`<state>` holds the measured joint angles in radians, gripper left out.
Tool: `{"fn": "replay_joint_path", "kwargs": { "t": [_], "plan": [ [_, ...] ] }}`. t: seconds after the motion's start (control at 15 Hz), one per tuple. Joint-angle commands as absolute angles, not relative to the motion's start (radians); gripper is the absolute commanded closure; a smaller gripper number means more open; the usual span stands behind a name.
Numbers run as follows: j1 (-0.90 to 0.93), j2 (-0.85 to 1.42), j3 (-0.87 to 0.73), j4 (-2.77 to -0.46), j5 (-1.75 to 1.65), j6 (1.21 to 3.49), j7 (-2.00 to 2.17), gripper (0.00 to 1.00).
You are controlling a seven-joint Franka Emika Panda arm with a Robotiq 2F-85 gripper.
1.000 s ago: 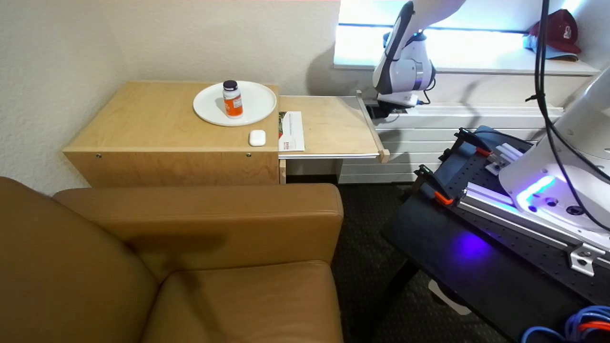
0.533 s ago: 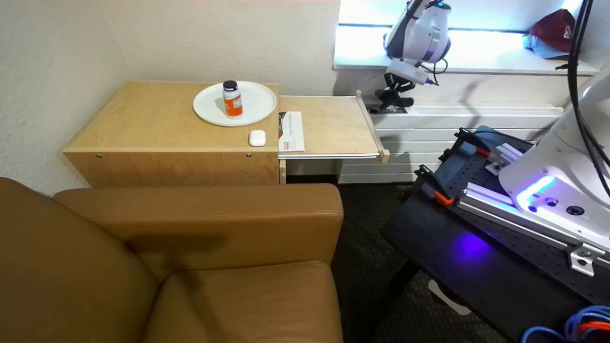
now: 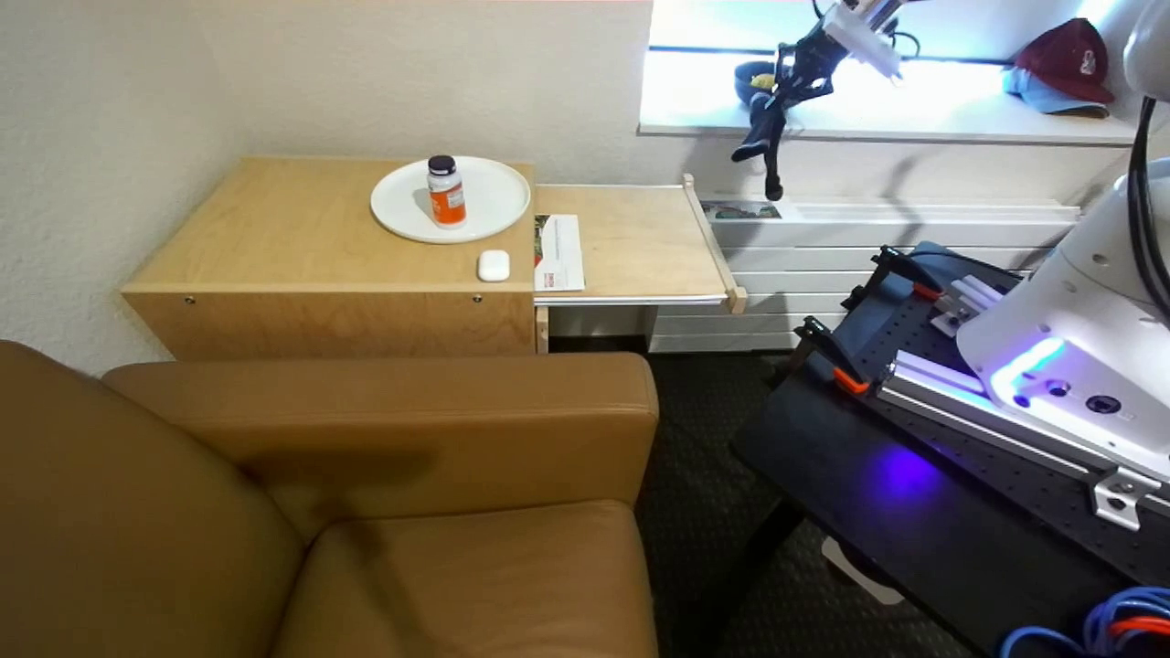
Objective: Put the black sock on the white plate, put the white bar of soap on the plate, pick up the lemon from the bowl on the windowsill and put it on the plate
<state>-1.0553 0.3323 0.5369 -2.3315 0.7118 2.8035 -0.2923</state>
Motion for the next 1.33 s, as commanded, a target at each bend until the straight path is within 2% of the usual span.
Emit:
{"fn": "replay_joint_path", "kwargs": {
  "t": [0.0, 0.2, 0.33, 0.67, 0.73, 0.87, 0.93, 1.0, 1.07, 1.27],
  "plan": [
    [-0.984, 0.271, 0.462, -2.335, 0.827, 2.728, -0.389, 0.97],
    [-1.005, 0.220, 0.473, -2.358, 0.842, 2.687, -0.410, 0.97],
    [-0.954, 0.215, 0.488, -2.368, 0.857, 2.678, -0.457, 0.99],
    [-0.582, 0.057, 0.381, -2.364, 1.028, 2.631, -0.595, 0.99],
    [-0.647, 0.041, 0.507, -2.356, 1.015, 2.659, -0.580, 0.99],
    [-0.566, -0.007, 0.537, -2.316, 1.038, 2.650, -0.586, 0.99],
    [-0.401, 0.035, 0.318, -2.330, 1.009, 2.657, -0.558, 0.99],
    [-0.351, 0.016, 0.303, -2.323, 1.007, 2.661, -0.537, 0.97],
    [-0.463, 0.008, 0.425, -2.327, 1.006, 2.665, -0.526, 0.97],
    [-0.408, 0.024, 0.331, -2.332, 1.006, 2.664, -0.540, 0.99]
  ]
}}
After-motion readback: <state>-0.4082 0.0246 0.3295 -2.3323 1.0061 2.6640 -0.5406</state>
